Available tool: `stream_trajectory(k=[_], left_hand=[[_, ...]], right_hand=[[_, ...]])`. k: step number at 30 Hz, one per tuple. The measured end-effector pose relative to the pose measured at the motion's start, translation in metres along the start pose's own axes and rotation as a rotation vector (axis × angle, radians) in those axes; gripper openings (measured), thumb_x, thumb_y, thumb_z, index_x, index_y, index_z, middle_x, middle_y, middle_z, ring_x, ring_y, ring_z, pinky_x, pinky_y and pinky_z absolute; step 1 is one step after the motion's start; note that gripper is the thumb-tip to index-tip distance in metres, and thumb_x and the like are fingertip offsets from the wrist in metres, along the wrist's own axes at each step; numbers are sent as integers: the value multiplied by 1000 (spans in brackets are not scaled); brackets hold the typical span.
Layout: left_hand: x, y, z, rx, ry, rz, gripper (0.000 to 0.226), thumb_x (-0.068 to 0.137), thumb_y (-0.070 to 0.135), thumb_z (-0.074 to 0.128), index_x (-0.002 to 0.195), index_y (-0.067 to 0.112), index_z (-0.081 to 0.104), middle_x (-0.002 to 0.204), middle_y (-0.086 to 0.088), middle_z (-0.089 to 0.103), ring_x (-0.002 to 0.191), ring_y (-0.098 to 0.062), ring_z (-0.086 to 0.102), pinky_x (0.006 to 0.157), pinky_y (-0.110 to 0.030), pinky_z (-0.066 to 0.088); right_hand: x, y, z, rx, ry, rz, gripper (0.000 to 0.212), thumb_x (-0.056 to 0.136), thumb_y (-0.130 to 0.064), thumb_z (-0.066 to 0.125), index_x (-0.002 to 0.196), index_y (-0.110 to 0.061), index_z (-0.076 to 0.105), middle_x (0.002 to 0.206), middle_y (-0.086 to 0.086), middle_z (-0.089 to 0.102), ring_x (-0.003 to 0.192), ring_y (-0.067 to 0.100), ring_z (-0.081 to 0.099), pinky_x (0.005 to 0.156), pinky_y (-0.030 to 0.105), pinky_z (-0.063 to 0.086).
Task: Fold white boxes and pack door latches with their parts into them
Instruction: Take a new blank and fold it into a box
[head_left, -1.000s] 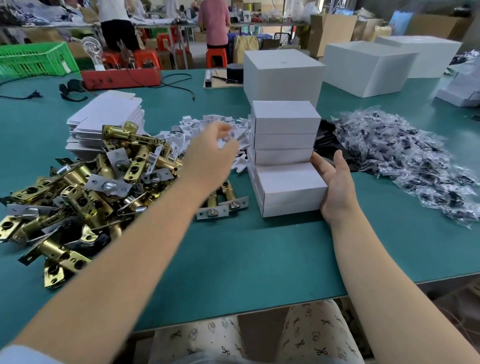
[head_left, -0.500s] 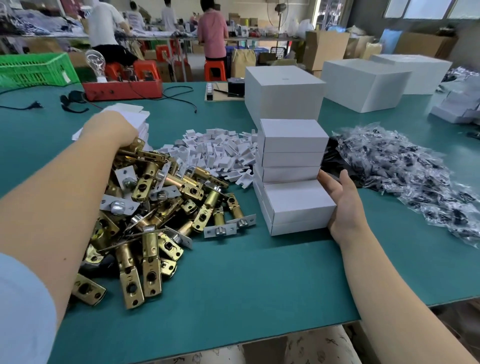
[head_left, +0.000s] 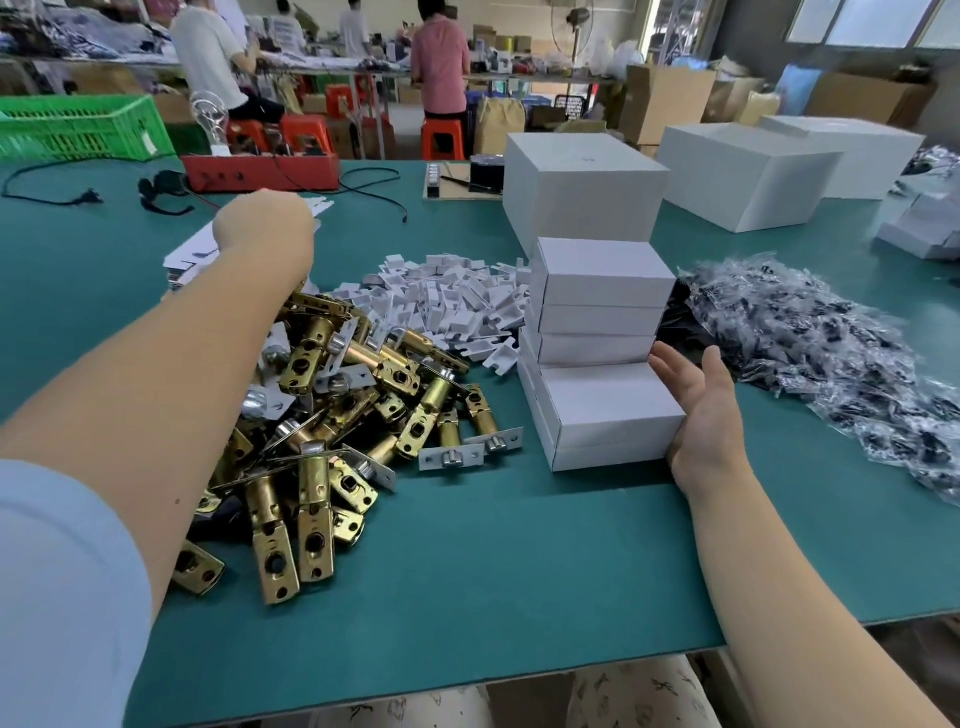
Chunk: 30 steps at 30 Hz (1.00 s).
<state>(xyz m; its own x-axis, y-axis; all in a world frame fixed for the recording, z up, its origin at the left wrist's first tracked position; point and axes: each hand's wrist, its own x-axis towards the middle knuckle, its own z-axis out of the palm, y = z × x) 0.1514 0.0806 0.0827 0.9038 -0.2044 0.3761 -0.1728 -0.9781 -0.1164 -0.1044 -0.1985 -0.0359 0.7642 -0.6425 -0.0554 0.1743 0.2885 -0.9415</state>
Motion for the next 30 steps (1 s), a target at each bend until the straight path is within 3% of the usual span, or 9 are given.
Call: stream_trajectory(k=[5,8,10,13,17,20,24,28,30], left_hand=[[-17,4,-37,-104,263,-7,15,90,-5,56,103,-10,62,87,-27,57,92,-45,60,70,-41,39],[-41,3,-60,-471,406,12,31,89,-3,53,116,0,68,108,-24,68,99,-40,62,80,-43,49],[-70,8,-67,-801,430,-16,34,86,3,59,118,7,69,111,-12,71,97,-21,66,85,-30,52],[-117,13,-55,-1265,284,-171,43,80,2,62,120,15,69,103,1,73,90,-9,68,84,-28,56],[-162,24,-24,-1818,-288,-242,37,81,-9,61,106,17,69,94,0,76,86,-17,74,67,-28,60],[-184,40,1,-1818,-496,-42,40,81,-10,61,108,18,71,99,-1,76,93,-21,72,67,-27,59],[-201,54,13,-1803,-453,219,52,76,14,69,119,43,68,108,3,73,95,-15,71,73,-30,59],[-211,67,19,-1390,-331,292,76,76,26,81,142,40,46,101,19,68,80,-7,65,70,-17,53],[-216,71,19,-1298,-267,264,69,82,30,78,142,39,45,96,21,66,77,-2,63,68,-14,52]], right_hand=[[-8,0,6,-234,323,-341,43,88,-43,38,117,-18,57,114,1,58,106,10,54,92,25,40],[-20,0,11,-312,429,-670,28,87,-30,42,109,-17,53,100,-6,51,92,-2,49,84,17,38],[-34,3,19,-345,351,-845,20,87,-25,43,105,-27,50,97,-9,48,89,2,49,83,21,39],[-56,9,43,-415,47,-904,22,87,-24,46,107,-35,46,93,1,54,82,18,54,76,30,46],[-71,8,72,-472,-287,-577,33,84,-40,53,116,-45,44,96,-20,60,80,14,62,72,25,52],[-75,11,75,-290,-337,-414,36,88,-29,52,124,-28,51,97,-9,68,88,6,61,77,26,52],[-80,14,66,-220,-291,-401,26,98,-7,48,116,-25,55,106,-20,69,101,0,63,79,14,49],[-81,16,63,-336,-193,-375,42,99,-11,50,133,-32,38,124,-8,63,111,5,60,92,28,51],[-82,17,64,-419,-222,-396,52,97,-13,52,138,-39,33,120,-16,63,107,4,61,87,30,53]])
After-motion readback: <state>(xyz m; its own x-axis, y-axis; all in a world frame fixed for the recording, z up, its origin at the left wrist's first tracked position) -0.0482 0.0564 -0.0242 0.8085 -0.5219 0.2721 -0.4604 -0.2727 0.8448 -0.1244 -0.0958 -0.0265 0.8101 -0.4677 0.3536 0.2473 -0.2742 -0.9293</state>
